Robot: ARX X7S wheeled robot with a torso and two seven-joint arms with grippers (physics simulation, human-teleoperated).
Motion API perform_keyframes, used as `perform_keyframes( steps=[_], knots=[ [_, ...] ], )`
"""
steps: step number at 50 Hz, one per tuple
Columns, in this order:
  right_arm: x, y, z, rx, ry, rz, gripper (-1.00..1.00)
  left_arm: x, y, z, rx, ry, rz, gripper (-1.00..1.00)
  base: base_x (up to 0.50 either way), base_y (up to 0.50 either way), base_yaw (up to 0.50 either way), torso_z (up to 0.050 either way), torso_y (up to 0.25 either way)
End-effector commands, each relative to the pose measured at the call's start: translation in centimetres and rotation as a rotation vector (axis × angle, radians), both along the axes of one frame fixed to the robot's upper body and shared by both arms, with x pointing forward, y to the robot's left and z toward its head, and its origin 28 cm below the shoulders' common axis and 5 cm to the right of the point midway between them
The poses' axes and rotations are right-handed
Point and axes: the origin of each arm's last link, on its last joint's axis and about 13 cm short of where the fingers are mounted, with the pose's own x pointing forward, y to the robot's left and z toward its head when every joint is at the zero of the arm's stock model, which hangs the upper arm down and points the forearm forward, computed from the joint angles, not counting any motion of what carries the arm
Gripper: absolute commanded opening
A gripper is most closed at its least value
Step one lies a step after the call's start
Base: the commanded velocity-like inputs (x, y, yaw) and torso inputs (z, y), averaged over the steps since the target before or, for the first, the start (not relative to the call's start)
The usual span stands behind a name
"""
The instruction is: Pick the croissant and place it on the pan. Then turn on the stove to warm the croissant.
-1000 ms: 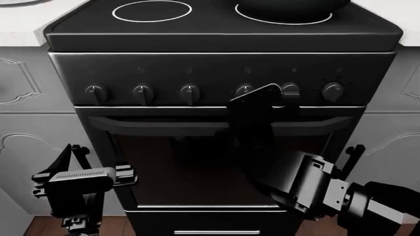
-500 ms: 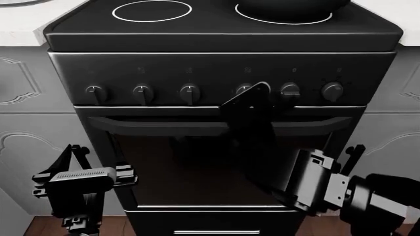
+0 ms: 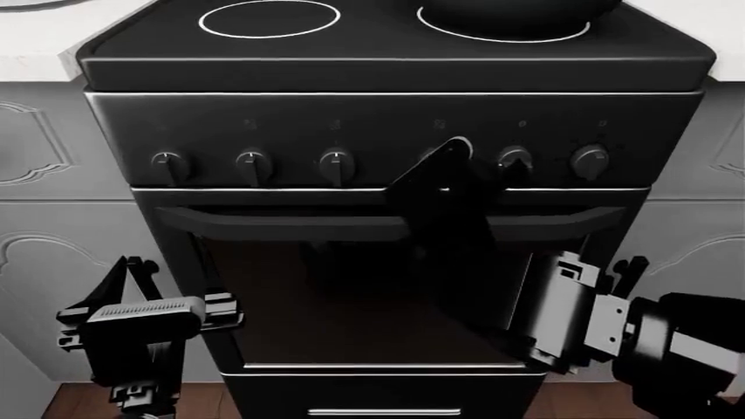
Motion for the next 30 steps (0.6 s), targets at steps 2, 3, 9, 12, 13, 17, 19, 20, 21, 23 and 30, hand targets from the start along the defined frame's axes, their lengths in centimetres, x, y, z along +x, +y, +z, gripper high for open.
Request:
perform_keyframes(
  steps=[2, 3, 9, 12, 13, 17, 19, 20, 21, 23, 30],
  knots=[
    [0.2, 0.3, 1.8, 0.028, -0.093, -0.001, 1.00, 0.0, 0.0, 0.0, 0.000, 0.000, 0.001, 1.00, -0.01, 0.00, 0.00, 0.000, 0.010],
    [0.2, 0.3, 1.8, 0.034, -0.096, -0.003, 1.00, 0.0, 0.0, 0.0, 0.000, 0.000, 0.001, 1.00, 0.00, 0.00, 0.00, 0.000, 0.000],
    [-0.1, 0.2, 2.0, 0.057, -0.107, -0.017, 1.00, 0.0, 0.0, -0.1, 0.001, 0.003, -0.001, 1.00, 0.00, 0.00, 0.00, 0.000, 0.000],
    [-0.5, 0.0, 2.1, 0.065, -0.115, -0.029, 1.00, 0.0, 0.0, -0.1, 0.000, 0.003, 0.000, 1.00, 0.00, 0.00, 0.00, 0.000, 0.000],
    [-0.6, -0.1, 2.1, 0.067, -0.119, -0.033, 1.00, 0.0, 0.0, 0.0, 0.000, 0.002, 0.000, 1.00, 0.00, 0.00, 0.00, 0.000, 0.000],
    [-1.2, -0.2, 2.4, 0.070, -0.133, -0.044, 1.00, 0.0, 0.0, 0.0, 0.000, 0.002, 0.000, 1.00, 0.00, 0.00, 0.00, 0.000, 0.000],
    [-1.5, -0.3, 2.5, 0.073, -0.139, -0.043, 1.00, 0.1, 0.0, 0.0, 0.000, 0.002, 0.000, 1.00, 0.00, 0.00, 0.00, 0.000, 0.000],
    [-1.6, -0.3, 2.5, 0.074, -0.141, -0.041, 1.00, 0.1, 0.0, 0.0, 0.001, 0.002, 0.000, 1.00, 0.00, 0.00, 0.00, 0.000, 0.000],
    [-1.7, -0.2, 2.6, 0.076, -0.142, -0.038, 1.00, 0.1, 0.0, 0.0, 0.001, 0.002, 0.000, 1.00, 0.00, 0.00, 0.00, 0.000, 0.000],
    [-2.0, -0.2, 2.7, 0.082, -0.144, -0.030, 1.00, 0.1, 0.0, 0.0, 0.002, 0.001, 0.001, 1.00, 0.00, 0.00, 0.00, 0.000, 0.000],
    [-3.1, -0.3, 3.2, 0.104, -0.168, -0.018, 1.00, 0.1, -0.1, 0.0, 0.003, -0.003, 0.000, 1.00, 0.00, 0.00, 0.00, 0.000, 0.000]
  ],
)
